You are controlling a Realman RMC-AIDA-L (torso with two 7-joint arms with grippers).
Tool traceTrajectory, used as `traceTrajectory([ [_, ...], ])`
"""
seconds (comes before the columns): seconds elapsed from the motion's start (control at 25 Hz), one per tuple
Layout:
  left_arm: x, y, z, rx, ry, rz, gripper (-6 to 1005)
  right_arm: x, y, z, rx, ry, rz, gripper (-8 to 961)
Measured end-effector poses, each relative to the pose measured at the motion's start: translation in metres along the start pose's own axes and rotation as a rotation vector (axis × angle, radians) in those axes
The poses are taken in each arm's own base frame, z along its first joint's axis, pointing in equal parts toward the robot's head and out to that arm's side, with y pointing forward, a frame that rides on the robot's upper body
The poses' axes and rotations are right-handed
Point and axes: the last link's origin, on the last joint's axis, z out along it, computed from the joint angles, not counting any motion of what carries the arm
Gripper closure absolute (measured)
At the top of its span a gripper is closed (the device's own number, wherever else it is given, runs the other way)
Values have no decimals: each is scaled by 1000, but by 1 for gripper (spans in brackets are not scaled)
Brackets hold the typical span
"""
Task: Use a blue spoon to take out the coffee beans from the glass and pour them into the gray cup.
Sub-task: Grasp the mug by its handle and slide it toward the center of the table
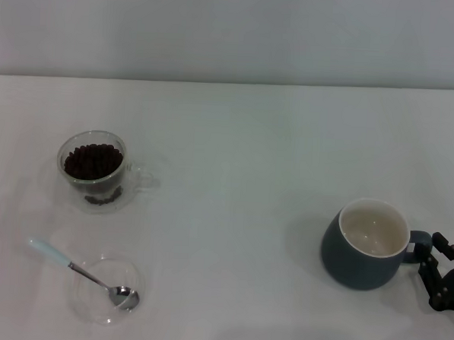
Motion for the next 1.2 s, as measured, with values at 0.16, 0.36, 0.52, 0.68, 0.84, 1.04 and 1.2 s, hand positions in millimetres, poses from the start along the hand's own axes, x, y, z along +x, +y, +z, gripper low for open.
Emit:
traceTrajectory([
  [0.16,-1,1,2,-1,-5,-1,377,0,0,0,-1,0,-1,679],
  [0.36,-1,1,2,-2,-6,-1,377,-1,0,1,-2,-3,0,726],
  [0.52,-1,1,2,-1,-10,-1,377,-3,1,5,-11,-11,0,794],
  [0.68,-2,1,2,0,-14,-2,377,-6,5,9,-35,-26,13,828],
  [0.84,-2,0,0,2,-17,-3,377,-12,10,12,-71,-57,28,828],
  [1.04,-3,1,-2,5,-18,-5,377,-19,17,18,-126,-91,49,828],
  [1.2,-3,1,-3,5,-20,-7,378,-24,25,26,-182,-108,64,828],
])
